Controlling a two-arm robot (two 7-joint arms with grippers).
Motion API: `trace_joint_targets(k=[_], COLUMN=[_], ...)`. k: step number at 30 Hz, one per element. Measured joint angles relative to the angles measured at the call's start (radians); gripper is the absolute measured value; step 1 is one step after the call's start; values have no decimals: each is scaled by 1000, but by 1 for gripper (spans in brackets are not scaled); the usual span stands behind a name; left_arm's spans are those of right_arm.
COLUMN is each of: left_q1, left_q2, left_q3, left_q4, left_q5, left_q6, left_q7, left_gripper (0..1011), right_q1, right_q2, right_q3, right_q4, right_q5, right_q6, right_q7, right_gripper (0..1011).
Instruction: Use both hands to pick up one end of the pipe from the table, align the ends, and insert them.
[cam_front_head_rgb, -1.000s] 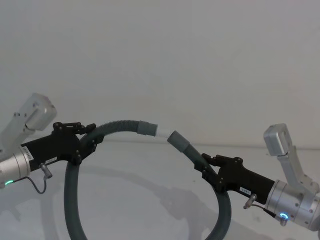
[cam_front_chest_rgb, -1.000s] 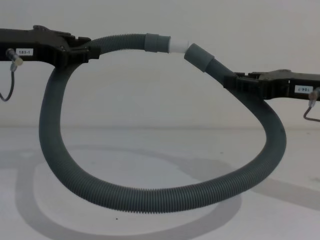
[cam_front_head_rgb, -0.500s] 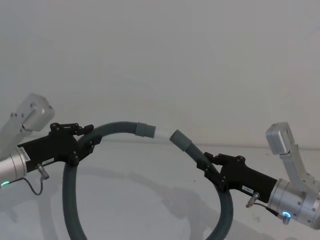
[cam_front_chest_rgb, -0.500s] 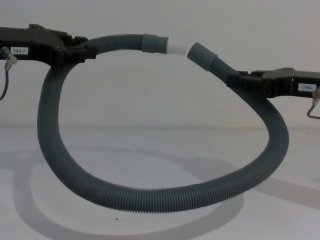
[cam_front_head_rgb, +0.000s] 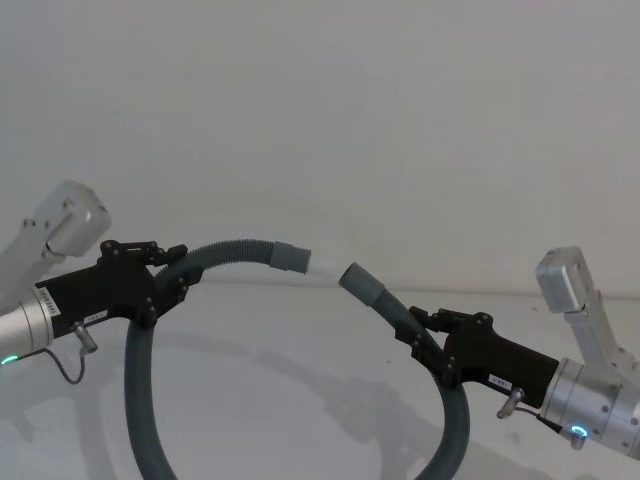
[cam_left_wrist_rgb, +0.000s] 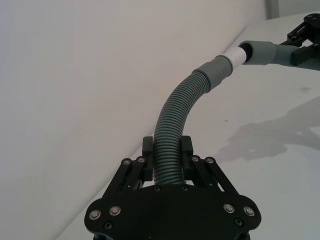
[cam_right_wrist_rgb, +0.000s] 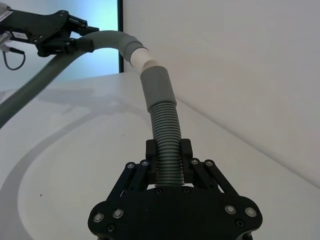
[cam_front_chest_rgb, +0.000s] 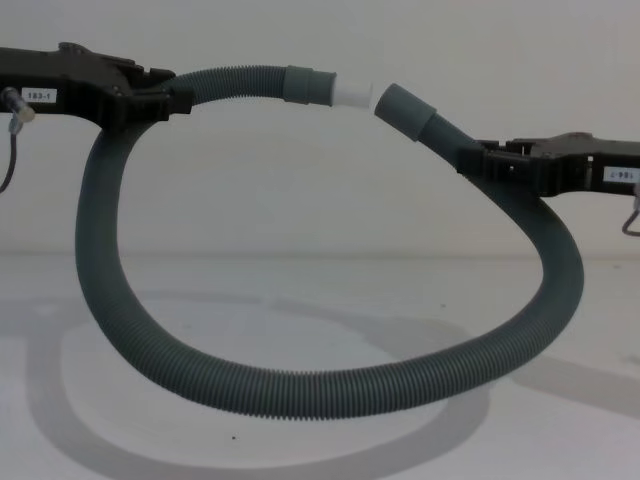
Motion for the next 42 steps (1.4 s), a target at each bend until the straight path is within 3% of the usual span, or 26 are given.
trace_joint_targets(k=[28,42], left_q1=[-53,-63], left_q2=[22,36], left_q3=[58,75], left_q4=[14,3], left_q5=[-6,-4], left_q6=[26,40], left_q7=[-60,-59], left_gripper=[288,288], right_q1=[3,9], right_q2=[23,31], right_q3=[-25,-41], right_q4=[6,12], right_q5=[9,12], right_q6=[-45,-55], right_q7=[19,21], right_gripper=[255,253])
